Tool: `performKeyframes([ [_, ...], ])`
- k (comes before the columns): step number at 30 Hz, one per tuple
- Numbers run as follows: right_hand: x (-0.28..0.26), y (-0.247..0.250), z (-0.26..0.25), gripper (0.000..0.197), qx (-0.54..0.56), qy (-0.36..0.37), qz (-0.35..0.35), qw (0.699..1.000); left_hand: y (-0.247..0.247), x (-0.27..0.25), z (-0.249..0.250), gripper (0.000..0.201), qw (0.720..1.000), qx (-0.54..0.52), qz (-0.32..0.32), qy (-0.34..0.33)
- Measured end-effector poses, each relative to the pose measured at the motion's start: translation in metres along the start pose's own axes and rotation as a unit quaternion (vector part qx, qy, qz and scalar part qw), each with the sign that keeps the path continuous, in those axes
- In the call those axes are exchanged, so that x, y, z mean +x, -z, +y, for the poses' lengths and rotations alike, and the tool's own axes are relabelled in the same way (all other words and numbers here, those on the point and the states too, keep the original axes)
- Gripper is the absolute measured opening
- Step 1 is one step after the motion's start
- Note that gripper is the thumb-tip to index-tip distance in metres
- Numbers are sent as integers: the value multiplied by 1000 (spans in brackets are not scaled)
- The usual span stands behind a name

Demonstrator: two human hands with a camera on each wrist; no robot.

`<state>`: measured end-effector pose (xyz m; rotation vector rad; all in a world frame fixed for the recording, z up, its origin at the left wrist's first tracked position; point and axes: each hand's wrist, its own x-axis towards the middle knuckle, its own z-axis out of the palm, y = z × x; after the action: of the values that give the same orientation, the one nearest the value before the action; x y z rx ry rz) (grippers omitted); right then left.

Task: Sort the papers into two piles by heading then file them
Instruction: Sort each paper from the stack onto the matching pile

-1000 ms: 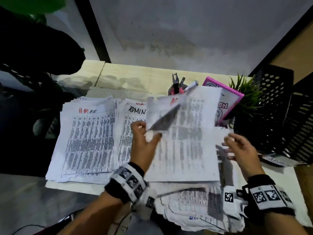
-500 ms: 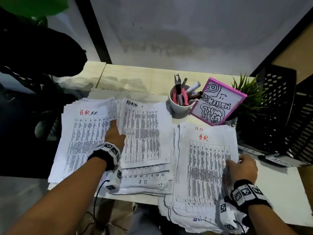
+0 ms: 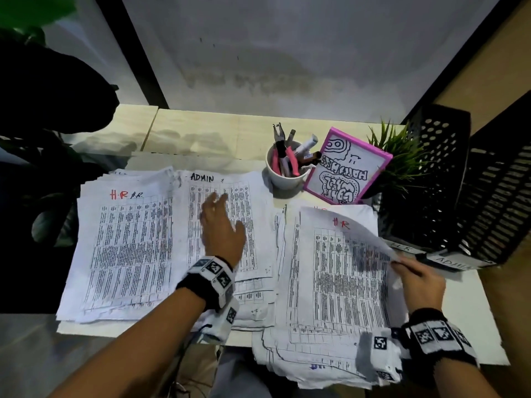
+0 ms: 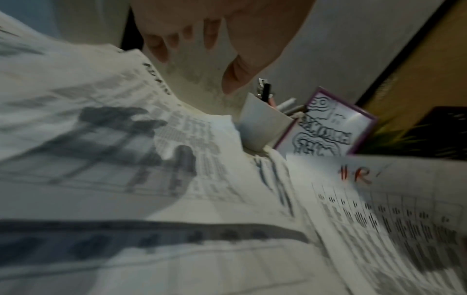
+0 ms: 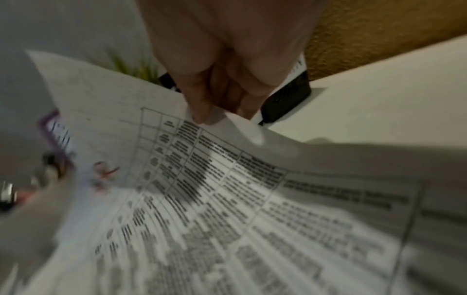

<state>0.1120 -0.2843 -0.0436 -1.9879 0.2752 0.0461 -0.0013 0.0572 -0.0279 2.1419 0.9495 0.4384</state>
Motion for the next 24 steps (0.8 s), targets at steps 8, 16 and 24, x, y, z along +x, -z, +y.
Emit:
performKeyframes([
  [8, -21, 17, -10, 29, 141, -15, -54, 988, -63, -17, 44, 30, 988, -10, -138, 63],
  [16, -30, 19, -1, 46, 151, 18, -122, 981, -83, -11, 53, 47, 963, 103, -225, 109],
  [24, -34, 21, -15, 40, 191, -19, -146, 970, -73, -11, 53, 20, 968, 143, -205, 3],
])
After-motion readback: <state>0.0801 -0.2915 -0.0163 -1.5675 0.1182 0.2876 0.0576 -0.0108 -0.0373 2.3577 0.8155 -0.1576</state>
